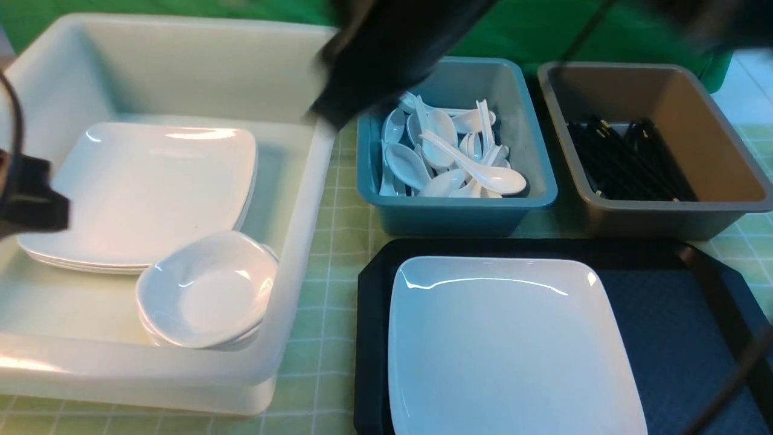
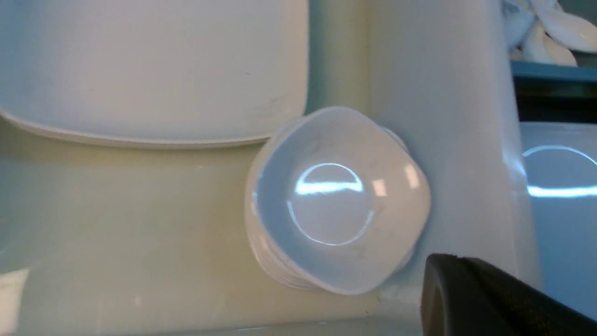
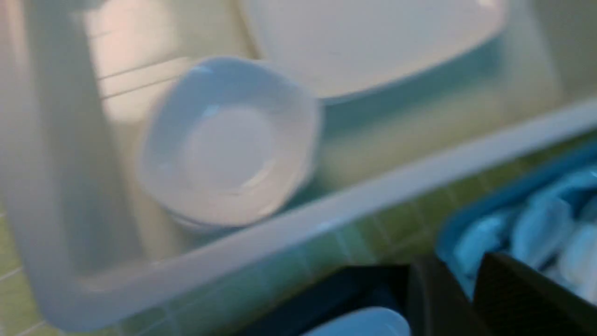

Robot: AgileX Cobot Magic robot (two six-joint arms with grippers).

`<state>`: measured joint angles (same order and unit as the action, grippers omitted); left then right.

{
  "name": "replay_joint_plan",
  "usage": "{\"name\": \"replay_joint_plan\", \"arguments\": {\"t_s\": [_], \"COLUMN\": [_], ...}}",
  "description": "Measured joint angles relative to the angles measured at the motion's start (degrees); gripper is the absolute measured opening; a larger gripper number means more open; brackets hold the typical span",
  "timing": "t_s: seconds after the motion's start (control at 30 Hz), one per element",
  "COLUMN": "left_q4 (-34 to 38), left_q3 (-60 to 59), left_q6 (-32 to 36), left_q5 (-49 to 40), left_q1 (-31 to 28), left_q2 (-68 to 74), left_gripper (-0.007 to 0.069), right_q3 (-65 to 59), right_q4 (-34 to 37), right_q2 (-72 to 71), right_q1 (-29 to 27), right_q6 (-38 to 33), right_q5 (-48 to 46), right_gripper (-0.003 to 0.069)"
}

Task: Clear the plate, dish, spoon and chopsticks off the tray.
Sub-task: Use the right arm to grab a plate from the dinner plate

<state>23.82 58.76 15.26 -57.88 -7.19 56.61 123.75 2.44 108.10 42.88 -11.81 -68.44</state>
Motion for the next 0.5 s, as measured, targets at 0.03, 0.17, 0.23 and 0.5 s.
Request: {"name": "replay_joint_plan", "arguments": {"t_s": [0.03,0.17,0.23,0.5], "left_q4": [0.00,-0.54,-1.18,-1.92], "left_q3": [-0.56,-2.61,-3.23,-3.40], "left_q6": [0.38,1.23,1.30,1.35], "left_q5": [-0.05,0.05,0.30,3.00], "left_q1": [3.83,13.94,17.99,22.52], "left_q2": [0.00,0.00,0.00,0.00], "left_gripper": [-0.0017,-0.0017,-0.0017,-0.0017], "right_q3": [-3.61,-18.83,-30.26,-64.77], "right_q4": [1.50,10.03,15.73,38.27], "right_q2": [-4.24,-14.26,-19.72,-23.75], "right_q1": [-6.06,-21.09,-30.16,-52.28], "right_q6": [1.19,0.17,-2.32,-16.85], "right_q5": [0.00,-0.12,-0.51,1.03], "right_gripper": [0.0030,-0.0001,-0.0002,0.0167]}}
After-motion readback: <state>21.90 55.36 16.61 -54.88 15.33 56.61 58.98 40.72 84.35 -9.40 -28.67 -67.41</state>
